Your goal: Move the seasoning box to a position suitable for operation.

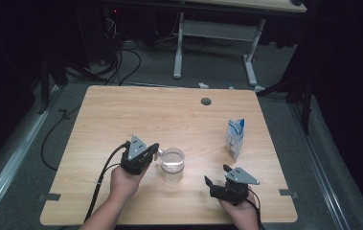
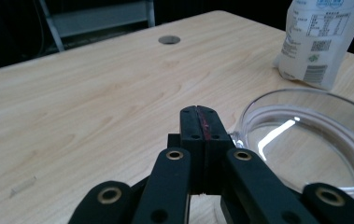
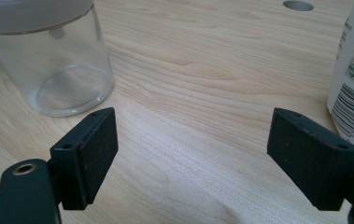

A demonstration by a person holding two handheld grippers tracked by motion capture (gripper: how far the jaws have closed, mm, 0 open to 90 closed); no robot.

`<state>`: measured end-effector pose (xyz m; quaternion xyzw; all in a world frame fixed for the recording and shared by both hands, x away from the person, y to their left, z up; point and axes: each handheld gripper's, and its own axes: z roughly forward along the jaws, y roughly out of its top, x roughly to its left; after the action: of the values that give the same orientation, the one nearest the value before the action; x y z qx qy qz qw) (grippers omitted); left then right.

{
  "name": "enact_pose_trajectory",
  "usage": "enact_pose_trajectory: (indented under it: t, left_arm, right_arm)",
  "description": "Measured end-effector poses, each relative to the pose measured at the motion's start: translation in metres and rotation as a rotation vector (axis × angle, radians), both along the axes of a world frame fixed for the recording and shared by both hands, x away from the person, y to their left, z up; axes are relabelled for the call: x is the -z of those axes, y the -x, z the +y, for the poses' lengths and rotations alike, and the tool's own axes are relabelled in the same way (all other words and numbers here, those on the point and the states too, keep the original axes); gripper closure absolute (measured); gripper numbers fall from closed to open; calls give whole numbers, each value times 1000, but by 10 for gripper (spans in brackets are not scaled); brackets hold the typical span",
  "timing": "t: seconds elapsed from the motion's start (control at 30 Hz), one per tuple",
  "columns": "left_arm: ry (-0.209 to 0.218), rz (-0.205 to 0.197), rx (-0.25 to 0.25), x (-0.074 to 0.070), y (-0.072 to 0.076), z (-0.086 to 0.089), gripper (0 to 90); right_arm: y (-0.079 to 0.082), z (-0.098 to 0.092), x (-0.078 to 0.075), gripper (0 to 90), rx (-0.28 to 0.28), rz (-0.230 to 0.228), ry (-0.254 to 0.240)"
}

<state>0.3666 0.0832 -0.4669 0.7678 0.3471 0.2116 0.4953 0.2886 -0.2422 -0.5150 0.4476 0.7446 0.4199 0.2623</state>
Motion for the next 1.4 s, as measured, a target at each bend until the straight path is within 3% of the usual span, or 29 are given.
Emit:
enact_pose_trajectory:
  t: [0.2,0.4,0.7,1.0,1.4]
  left_arm:
    - [49,-16,4,-6,3,2,900]
    - [23,-9,7,-3,2,-2,900]
    - [53,-9,11,-5,1,0,900]
    - [33,-2,20,-4,2,-3,900]
    - [36,-19,15,-2,3,-5,900]
  right_arm:
    - [-1,0,1,166,-4,-2,4]
    - [2,0,-1,186,-6,-23,-5]
    - [0,1,1,182,-9,-14,-4]
    - [1,1,1,259,-20,-4,-10]
    - [1,1,1,278,-23,0,-7]
